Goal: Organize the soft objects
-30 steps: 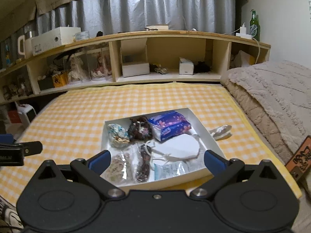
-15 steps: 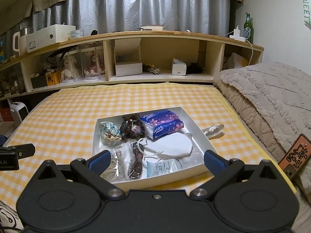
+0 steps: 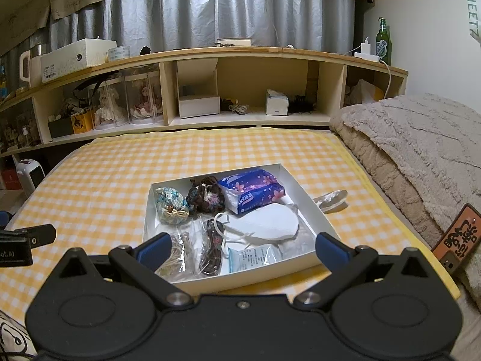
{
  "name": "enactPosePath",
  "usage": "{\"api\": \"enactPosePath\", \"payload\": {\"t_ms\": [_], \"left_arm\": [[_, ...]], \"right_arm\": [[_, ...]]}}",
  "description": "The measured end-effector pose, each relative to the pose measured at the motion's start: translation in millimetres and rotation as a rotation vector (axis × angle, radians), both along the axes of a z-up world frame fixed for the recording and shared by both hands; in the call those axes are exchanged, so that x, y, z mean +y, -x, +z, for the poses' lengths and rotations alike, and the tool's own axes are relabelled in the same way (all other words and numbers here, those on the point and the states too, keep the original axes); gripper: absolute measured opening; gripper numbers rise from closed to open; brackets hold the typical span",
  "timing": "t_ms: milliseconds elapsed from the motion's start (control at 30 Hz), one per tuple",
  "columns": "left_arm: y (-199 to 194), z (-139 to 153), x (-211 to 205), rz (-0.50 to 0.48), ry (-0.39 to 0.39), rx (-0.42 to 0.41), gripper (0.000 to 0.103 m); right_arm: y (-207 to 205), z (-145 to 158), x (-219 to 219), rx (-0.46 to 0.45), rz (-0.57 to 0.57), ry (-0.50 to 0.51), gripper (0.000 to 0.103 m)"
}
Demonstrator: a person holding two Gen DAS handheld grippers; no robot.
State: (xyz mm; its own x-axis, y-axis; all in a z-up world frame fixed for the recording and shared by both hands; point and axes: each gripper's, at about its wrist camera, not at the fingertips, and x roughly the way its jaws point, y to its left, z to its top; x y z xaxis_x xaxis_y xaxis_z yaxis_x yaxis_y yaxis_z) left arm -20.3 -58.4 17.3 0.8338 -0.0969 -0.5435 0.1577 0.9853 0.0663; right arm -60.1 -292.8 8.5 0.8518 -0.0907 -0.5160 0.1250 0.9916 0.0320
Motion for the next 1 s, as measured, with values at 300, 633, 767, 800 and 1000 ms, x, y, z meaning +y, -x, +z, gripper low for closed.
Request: {"api": "enactPosePath", "payload": {"t_ms": [300,633,767,800,1000], "left_arm": [[-0.5,-0.3,0.7,0.000,0.000,0.000,0.103],[-0.1,-0.1,1.5,0.000,0.001,-0.002,0.103],[0.0,0.0,1.5,-0.001,0.000,-0.003,0.103],[0.1,-0.1,1.4,-0.001,0.000,-0.002,0.103],[0.1,0.0,1.3,0.000,0.001,-0.002,0.103]], "right_arm": [[0.1,-0.7,-0.2,0.002,0.000,-0.003,0.103],[-0.3,-0.6,-0.8,0.003,0.001,-0.004,0.103],[-0.1,-1.1,-0.3,0.004,-0.001,-0.003,0.103],[-0.2,-1.1,-0.5,0.004,0.000,-0.003,0.103],[0.8,-3.5,-0.1,0.006,-0.003,-0.004,0.103]]}}
